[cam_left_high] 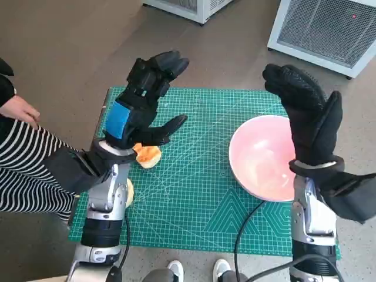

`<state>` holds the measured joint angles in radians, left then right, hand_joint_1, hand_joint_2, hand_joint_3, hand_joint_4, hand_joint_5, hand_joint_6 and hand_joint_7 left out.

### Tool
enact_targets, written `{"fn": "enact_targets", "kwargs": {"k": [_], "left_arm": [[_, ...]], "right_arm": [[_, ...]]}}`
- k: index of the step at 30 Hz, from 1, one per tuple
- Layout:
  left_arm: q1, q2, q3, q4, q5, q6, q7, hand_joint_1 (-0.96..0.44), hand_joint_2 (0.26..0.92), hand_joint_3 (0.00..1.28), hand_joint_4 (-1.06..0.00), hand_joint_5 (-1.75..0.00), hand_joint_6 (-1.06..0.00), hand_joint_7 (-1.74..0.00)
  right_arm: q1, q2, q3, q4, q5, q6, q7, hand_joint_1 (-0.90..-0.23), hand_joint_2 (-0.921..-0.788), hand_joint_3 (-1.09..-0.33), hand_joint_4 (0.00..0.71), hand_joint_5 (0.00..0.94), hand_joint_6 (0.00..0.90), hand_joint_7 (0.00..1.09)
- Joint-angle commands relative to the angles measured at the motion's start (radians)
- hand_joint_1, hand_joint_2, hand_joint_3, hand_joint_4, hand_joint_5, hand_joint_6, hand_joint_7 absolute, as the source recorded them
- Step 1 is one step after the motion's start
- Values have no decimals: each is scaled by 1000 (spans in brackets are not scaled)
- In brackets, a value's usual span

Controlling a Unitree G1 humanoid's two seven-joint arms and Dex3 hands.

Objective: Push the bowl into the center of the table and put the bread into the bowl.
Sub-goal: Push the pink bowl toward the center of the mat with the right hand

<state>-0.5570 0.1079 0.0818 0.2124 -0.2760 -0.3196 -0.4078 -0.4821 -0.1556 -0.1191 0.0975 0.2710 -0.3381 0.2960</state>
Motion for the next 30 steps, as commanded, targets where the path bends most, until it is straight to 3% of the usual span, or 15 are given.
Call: {"fn": "enact_targets", "kwargs": {"k": [1,4,11,17,22,30], "left_arm": [[5,-3,-4,-8,11,-12,6,-183,728,540,-11,-497,1,-777],[7,-3,-4,-10,10,-11,7,-183,729,538,-12,-493,1,-777],[13,2,2,-8,-4,-9,-3,-186,731,533,-21,-489,1,-773],[13,4,10,3,-10,-11,-6,-174,749,502,-46,-442,1,-754],[11,1,14,5,-15,-7,-9,-178,763,478,-67,-405,1,-747],[1,-4,16,18,-20,-7,-12,-212,773,465,-73,-385,1,-747]], "right_arm": [[16,-19,-12,10,2,4,18,-672,-921,-668,148,1,55,489],[26,-38,-35,8,20,4,32,-673,-921,-665,151,2,56,491],[80,-108,-147,16,67,-14,47,-682,-921,-663,146,1,49,485],[115,-136,-242,69,28,-62,-26,-671,-921,-692,127,0,24,479],[120,-162,-306,196,10,-118,-78,-665,-921,-710,107,0,3,479],[90,-192,-354,464,-24,-216,-149,-662,-921,-710,100,0,5,457]]}}
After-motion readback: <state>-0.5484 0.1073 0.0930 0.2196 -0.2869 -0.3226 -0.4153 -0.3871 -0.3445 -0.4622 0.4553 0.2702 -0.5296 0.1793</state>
